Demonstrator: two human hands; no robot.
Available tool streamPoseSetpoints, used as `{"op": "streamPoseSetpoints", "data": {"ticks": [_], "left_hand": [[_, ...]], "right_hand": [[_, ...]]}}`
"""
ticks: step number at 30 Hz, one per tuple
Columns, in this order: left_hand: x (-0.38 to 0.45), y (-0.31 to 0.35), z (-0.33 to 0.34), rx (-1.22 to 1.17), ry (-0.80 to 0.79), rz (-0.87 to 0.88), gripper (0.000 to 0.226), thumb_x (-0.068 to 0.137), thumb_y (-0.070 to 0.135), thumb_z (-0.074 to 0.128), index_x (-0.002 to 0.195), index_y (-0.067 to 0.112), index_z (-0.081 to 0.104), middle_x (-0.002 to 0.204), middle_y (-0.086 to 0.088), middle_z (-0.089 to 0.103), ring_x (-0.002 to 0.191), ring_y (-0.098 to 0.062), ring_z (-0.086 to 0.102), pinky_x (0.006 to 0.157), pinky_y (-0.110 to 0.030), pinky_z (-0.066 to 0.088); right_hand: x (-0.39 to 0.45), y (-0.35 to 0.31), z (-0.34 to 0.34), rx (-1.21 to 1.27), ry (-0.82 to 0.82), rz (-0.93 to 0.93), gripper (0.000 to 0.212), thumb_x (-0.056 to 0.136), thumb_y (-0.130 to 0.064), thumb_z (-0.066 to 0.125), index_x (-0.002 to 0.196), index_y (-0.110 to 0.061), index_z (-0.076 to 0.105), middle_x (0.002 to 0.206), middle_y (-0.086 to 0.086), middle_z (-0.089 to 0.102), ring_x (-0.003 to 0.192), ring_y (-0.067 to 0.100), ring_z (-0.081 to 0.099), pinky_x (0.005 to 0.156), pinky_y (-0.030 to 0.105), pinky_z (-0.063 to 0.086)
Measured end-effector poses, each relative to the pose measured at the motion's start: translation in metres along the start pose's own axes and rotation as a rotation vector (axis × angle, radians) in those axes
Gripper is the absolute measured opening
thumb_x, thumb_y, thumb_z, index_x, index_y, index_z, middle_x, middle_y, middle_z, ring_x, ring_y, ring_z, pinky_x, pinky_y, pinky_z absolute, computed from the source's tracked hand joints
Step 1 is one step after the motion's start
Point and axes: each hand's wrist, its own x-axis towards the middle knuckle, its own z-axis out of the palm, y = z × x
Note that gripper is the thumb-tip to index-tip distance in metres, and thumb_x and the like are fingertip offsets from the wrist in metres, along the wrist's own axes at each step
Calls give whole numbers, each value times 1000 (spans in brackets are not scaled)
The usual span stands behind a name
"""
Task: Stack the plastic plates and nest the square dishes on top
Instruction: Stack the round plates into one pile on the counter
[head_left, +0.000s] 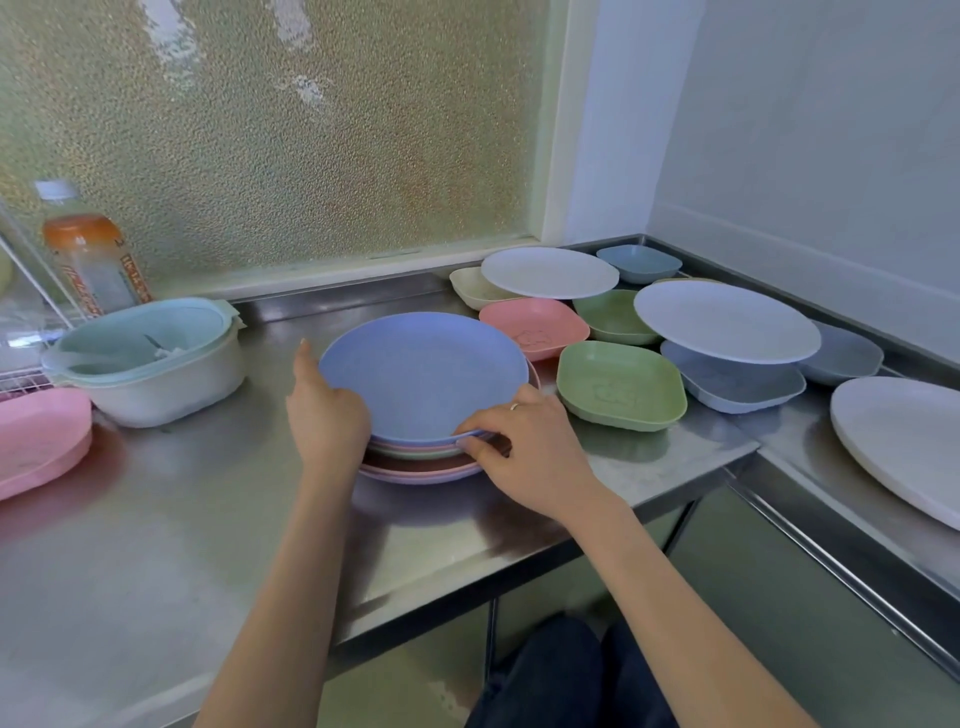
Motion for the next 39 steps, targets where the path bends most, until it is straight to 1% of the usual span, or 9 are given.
{"op": "streamPoseSetpoints", "data": {"ticks": [4, 6, 9, 12, 16, 21, 25, 30, 39], "left_hand": [[2, -2, 2, 114, 4, 22, 73, 78, -10, 31, 148, 10, 20, 144, -19, 41, 136, -34, 33, 110, -43, 24], [-4, 4, 8, 305, 24, 178, 79, 74, -10, 36, 148, 7, 15, 153, -15, 26, 144, -28, 16, 115, -49, 4], [-27, 28, 30, 426, -3, 444, 78, 74, -6, 42, 147, 7, 17, 156, -10, 20, 146, -23, 8, 115, -51, -2], [-65, 54, 65, 388, -171, 655, 69, 78, -2, 42, 144, 7, 27, 152, -10, 31, 146, -23, 13, 115, -50, -1], [-130, 82, 129, 238, -480, 903, 62, 77, 3, 43, 139, 7, 39, 143, -9, 46, 142, -23, 27, 117, -49, 4], [-217, 106, 199, 160, -877, 1129, 60, 83, 1, 46, 141, 11, 37, 148, -7, 40, 143, -21, 23, 118, -46, 7], [-259, 107, 227, 247, -1043, 1138, 66, 85, 1, 45, 146, 18, 26, 154, -15, 24, 144, -28, 16, 116, -46, 10], [-273, 102, 241, 217, -1051, 1062, 61, 86, 4, 48, 143, 19, 33, 154, -20, 18, 140, -33, 24, 113, -48, 23], [-255, 127, 216, -28, -786, 1031, 43, 87, 1, 49, 129, 11, 49, 152, -21, 20, 138, -37, 28, 110, -43, 34]], "right_hand": [[-1, 1, 0, 14, -14, -3, 18, 83, -36, 62, 96, -29, 72, 81, -6, 71, 92, 19, 50, 77, 31, 34], [-4, 1, 0, 31, -16, -3, 20, 84, -38, 60, 100, -32, 70, 92, -10, 72, 94, 15, 49, 80, 32, 34], [-10, 7, -7, 153, 51, 38, 24, 85, -39, 58, 107, -33, 66, 111, -14, 67, 104, 11, 54, 90, 34, 40], [-24, 28, -32, 126, 267, 141, 23, 86, -32, 54, 104, -27, 67, 110, -8, 68, 105, 17, 59, 90, 42, 45], [-64, 71, -90, -323, 502, 484, 21, 87, -24, 57, 106, -28, 65, 110, -6, 68, 107, 22, 51, 87, 38, 30], [-125, 116, -142, -500, 485, 920, 32, 88, -20, 55, 120, -24, 59, 119, 7, 64, 124, 25, 44, 105, 51, 22], [-163, 137, -160, -534, 426, 1078, 27, 90, -17, 51, 113, -22, 62, 107, 13, 67, 119, 29, 47, 104, 49, 19], [-173, 146, -166, -567, 492, 1076, 32, 86, -5, 48, 97, -23, 72, 87, 10, 70, 102, 33, 54, 101, 52, 23], [-167, 132, -156, -467, 732, 805, 39, 80, -6, 43, 101, -21, 72, 95, 2, 74, 95, 32, 57, 100, 55, 24]]}}
